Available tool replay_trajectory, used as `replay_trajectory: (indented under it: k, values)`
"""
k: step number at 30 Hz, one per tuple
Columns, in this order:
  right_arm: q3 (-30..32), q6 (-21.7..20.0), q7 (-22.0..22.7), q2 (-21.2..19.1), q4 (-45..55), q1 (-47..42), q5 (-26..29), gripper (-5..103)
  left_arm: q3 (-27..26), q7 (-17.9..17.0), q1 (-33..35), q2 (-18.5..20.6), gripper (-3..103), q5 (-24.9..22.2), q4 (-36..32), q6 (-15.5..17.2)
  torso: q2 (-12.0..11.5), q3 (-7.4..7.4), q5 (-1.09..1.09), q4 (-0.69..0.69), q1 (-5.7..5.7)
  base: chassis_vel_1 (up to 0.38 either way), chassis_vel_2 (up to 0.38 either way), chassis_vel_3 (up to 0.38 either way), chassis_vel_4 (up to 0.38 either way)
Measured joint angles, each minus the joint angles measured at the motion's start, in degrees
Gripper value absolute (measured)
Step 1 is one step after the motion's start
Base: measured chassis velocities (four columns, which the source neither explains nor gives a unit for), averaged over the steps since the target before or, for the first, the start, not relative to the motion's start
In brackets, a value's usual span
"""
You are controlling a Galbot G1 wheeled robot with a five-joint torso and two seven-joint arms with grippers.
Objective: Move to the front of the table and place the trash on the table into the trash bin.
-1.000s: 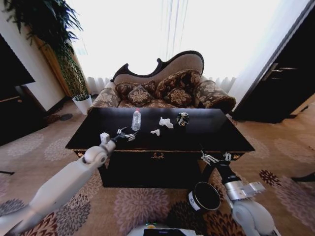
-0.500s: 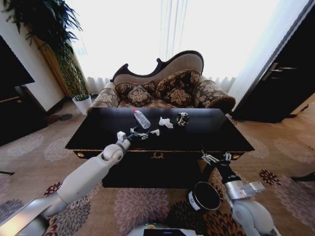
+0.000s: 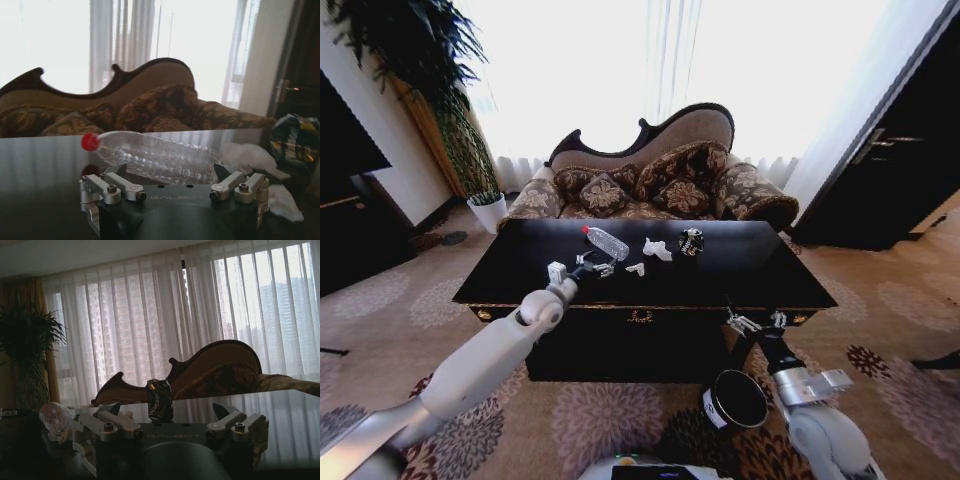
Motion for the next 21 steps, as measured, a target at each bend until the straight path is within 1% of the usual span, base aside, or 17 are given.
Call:
replay_trajectory:
  k: [1,2,3,4,5,6,7,8,9,11,12,13,15,16,17,20,21]
  values:
    - [-0.03,0.0,0.0,0.05,0.07,-0.06,-0.03,100,-0.43,-3.15,-0.36,-0.01,94,-2.74,-2.06,1.93,0.0,0.0,-0.01,0.01,0.0,0.0,0.0,0.0,0.0]
    - [-0.03,0.0,0.0,0.05,0.07,-0.06,-0.03,100,-0.43,-3.15,-0.36,-0.01,94,-2.74,-2.06,1.93,0.0,0.0,-0.01,0.01,0.0,0.0,0.0,0.0,0.0]
    - [-0.02,0.0,0.0,0.09,0.1,-0.11,-0.04,100,-0.61,-5.25,-0.84,-0.22,94,-4.44,-3.35,3.14,0.0,0.0,0.0,0.0,0.0,0.0,0.0,0.0,0.0]
    - [-0.04,0.0,0.0,0.11,0.12,-0.14,-0.05,100,-0.63,-5.77,-0.98,-0.29,94,-4.87,-3.65,3.44,0.0,0.0,0.0,0.01,0.0,0.0,0.0,0.0,0.0]
    - [-0.09,0.0,0.0,0.23,0.19,-0.27,-0.11,100,-0.71,-9.73,-2.21,-1.29,88,-8.02,-5.61,5.9,0.01,0.0,0.01,0.0,0.0,0.0,0.0,0.0,0.0]
    - [-0.19,0.0,0.0,0.36,0.37,-0.32,-0.24,100,-0.32,-14.57,-3.94,-2.81,92,-11.04,-6.76,7.93,0.01,0.0,0.0,0.0,-0.01,0.0,0.0,0.0,0.0]
    - [-0.19,0.0,0.0,0.36,0.37,-0.32,-0.24,100,-0.32,-14.57,-3.94,-2.81,92,-11.04,-6.76,7.93,0.01,0.0,0.0,0.0,-0.01,0.0,0.0,0.0,0.0]
    - [-0.25,0.0,0.0,0.48,0.58,-0.32,-0.32,100,0.41,-19.8,-5.86,-4.26,97,-13.53,-7.48,9.29,0.01,0.0,0.01,-0.02,0.0,0.0,0.0,0.0,0.0]
    - [-0.27,0.0,0.0,0.56,0.72,-0.33,-0.35,100,0.92,-23.43,-7.06,-5.26,97,-15.2,-7.78,10.35,0.01,0.0,0.02,-0.02,0.0,0.0,0.0,0.0,0.0]
    - [-0.13,-0.01,-0.02,0.67,1.03,-0.53,-0.37,100,2.19,-32.84,-9.79,-8.13,99,-19.19,-8.03,12.99,0.01,0.0,0.02,-0.03,0.0,0.0,0.0,0.0,0.0]
    - [-0.13,-0.01,-0.02,0.67,1.03,-0.53,-0.37,100,2.19,-32.84,-9.79,-8.13,99,-19.19,-8.03,12.99,0.01,0.0,0.02,-0.03,0.0,0.0,0.0,0.0,0.0]
    - [0.04,0.0,-0.05,0.73,1.06,-0.73,-0.37,100,2.56,-35.44,-10.53,-9.21,100,-19.81,-7.73,13.71,0.01,0.0,0.01,-0.02,0.0,0.0,0.0,0.0,0.0]
    - [0.27,0.05,-0.11,0.86,1.07,-1.04,-0.37,100,2.99,-38.18,-11.4,-10.47,100,-20.15,-6.83,14.22,0.0,0.0,0.01,-0.02,0.0,0.0,0.0,0.0,0.0]
    - [0.42,0.18,-0.22,1.14,1.11,-1.44,-0.37,100,3.17,-40.82,-12.49,-11.83,100,-20.79,-5.34,14.58,0.01,0.0,0.01,-0.02,0.0,0.0,0.0,0.0,0.0]
    - [0.42,0.18,-0.22,1.14,1.11,-1.44,-0.37,100,3.17,-40.82,-12.49,-11.83,100,-20.79,-5.34,14.58,0.01,0.0,0.01,-0.02,0.0,0.0,0.0,0.0,0.0]
    - [0.5,0.4,-0.38,1.64,1.13,-1.86,-0.53,100,3.05,-44.04,-14.62,-13.97,102,-21.42,-2.39,14.77,0.01,0.0,0.0,-0.01,0.0,0.0,0.0,0.0,0.0]
    - [0.5,0.42,-0.41,1.72,1.13,-1.9,-0.56,100,2.98,-44.65,-15.21,-14.47,101,-21.43,-1.6,14.78,0.01,0.0,0.01,-0.01,0.0,0.0,0.0,0.0,0.0]
